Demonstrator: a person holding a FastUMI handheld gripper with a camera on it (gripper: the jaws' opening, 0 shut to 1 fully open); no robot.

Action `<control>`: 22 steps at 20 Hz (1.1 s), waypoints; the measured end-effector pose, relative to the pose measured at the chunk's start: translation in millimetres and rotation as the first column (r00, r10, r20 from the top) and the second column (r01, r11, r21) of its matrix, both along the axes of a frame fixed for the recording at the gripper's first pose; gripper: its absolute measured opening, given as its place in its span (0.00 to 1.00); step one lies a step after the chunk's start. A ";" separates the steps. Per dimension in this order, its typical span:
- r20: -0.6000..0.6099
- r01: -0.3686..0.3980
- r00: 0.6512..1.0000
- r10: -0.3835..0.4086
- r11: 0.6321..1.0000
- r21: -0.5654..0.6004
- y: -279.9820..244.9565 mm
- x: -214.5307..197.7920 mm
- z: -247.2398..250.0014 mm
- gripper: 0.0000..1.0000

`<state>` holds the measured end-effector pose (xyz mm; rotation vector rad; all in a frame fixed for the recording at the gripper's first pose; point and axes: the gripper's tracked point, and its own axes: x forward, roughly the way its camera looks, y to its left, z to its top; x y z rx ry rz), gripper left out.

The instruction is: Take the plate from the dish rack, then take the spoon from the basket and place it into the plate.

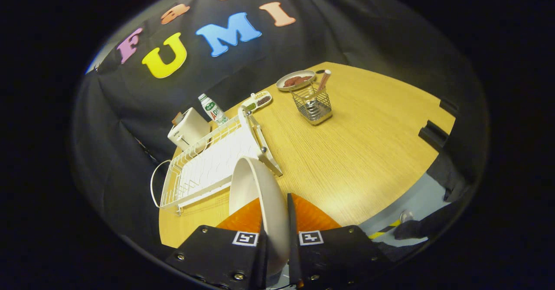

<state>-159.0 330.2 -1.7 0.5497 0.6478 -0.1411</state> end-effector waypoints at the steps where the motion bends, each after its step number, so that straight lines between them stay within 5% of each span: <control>1: -0.014 0.017 1.000 -0.017 1.000 0.023 -0.8 0.4 -5.6 0.20; 12: -0.079 0.117 0.992 -0.100 0.958 0.262 7.3 14.4 -49.1 0.22; 22: -0.038 0.181 0.983 -0.178 0.950 0.256 -30.9 21.6 -40.5 0.28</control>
